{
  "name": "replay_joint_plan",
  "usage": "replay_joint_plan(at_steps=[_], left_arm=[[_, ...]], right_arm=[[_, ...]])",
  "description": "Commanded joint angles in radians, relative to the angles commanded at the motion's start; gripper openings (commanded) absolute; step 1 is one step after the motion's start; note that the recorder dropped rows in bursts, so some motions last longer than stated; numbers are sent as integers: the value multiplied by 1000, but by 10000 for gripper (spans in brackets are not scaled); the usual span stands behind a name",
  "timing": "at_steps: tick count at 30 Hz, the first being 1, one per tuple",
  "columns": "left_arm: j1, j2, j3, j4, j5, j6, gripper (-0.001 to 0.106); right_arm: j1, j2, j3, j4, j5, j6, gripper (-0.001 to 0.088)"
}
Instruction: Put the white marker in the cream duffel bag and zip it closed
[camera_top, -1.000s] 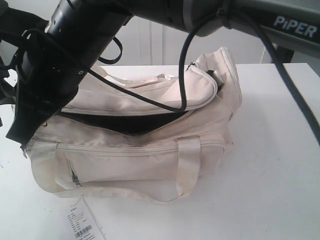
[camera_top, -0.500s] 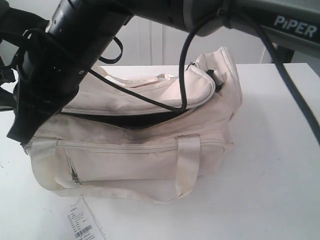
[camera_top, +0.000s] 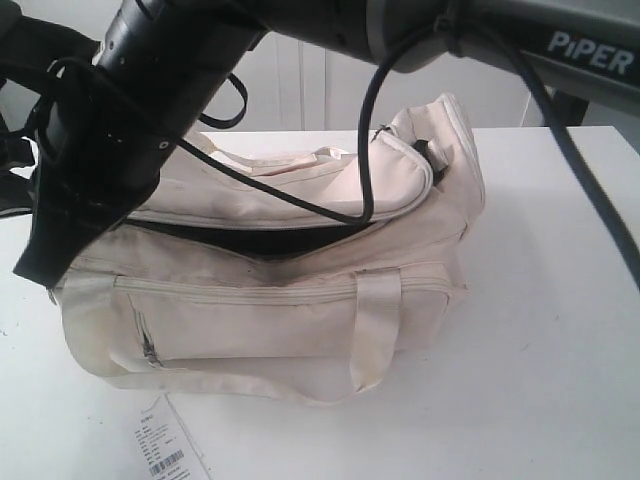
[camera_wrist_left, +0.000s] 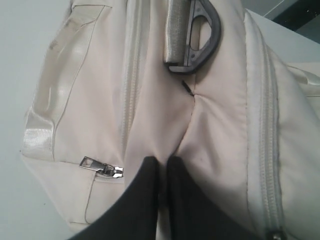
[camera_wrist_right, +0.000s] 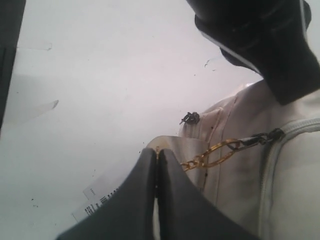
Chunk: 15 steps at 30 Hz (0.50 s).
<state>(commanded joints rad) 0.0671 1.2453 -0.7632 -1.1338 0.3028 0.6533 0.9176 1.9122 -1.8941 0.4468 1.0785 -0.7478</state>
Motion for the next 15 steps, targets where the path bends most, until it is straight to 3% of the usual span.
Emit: replay_joint_plan(at_steps=[15], left_arm=[[0, 0, 0, -17, -10, 27, 0]], right_arm=[[0, 0, 0, -37, 83, 115, 0]])
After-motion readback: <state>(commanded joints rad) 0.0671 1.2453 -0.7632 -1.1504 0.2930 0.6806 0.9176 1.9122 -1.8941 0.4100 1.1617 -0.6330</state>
